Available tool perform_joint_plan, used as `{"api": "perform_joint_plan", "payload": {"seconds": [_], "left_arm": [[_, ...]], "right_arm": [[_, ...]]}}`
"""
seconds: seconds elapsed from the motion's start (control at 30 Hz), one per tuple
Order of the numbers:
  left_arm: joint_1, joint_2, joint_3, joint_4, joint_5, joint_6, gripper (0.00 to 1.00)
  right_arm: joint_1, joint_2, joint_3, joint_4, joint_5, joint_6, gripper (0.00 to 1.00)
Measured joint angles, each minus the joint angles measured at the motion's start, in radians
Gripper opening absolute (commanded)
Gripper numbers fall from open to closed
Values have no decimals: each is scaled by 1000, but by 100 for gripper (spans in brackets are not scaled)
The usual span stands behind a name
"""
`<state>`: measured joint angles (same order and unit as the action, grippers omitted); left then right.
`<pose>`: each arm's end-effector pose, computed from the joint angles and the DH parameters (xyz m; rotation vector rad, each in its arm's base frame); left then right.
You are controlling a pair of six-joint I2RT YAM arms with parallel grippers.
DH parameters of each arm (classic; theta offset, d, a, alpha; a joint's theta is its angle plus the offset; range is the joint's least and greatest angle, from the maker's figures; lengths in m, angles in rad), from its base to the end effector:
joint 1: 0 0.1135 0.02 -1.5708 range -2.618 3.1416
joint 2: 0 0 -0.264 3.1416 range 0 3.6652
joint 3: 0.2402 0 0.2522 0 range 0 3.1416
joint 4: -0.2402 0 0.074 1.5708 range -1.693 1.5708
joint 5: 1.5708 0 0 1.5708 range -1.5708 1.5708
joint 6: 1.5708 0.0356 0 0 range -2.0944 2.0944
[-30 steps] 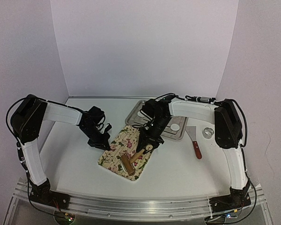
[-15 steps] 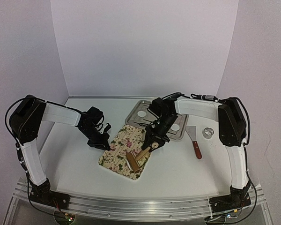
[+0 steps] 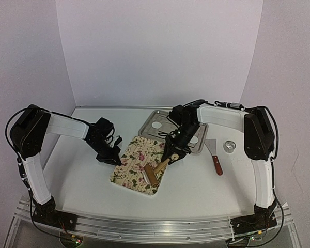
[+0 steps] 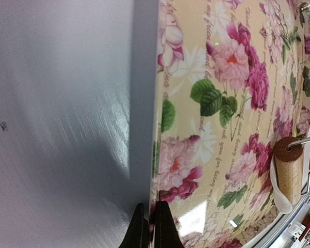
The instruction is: Roll out the dumpling wrappers from the dough
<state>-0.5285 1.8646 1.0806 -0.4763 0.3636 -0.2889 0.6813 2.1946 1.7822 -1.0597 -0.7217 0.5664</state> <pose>0.2916 -0.1849 0.1336 0.4333 2.8952 -0.6756 0.3212 0.2907 0.1843 0.2020 -2.6500 -0.8905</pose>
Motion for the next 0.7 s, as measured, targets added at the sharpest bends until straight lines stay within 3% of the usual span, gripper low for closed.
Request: {"api": "perform_joint_plan", "payload": {"seconds": [0.7], "left_arm": [[1,-139,-124,-17,-35,41,0]], "right_arm": [[51,-18,168,-44,191,-10,0]]}}
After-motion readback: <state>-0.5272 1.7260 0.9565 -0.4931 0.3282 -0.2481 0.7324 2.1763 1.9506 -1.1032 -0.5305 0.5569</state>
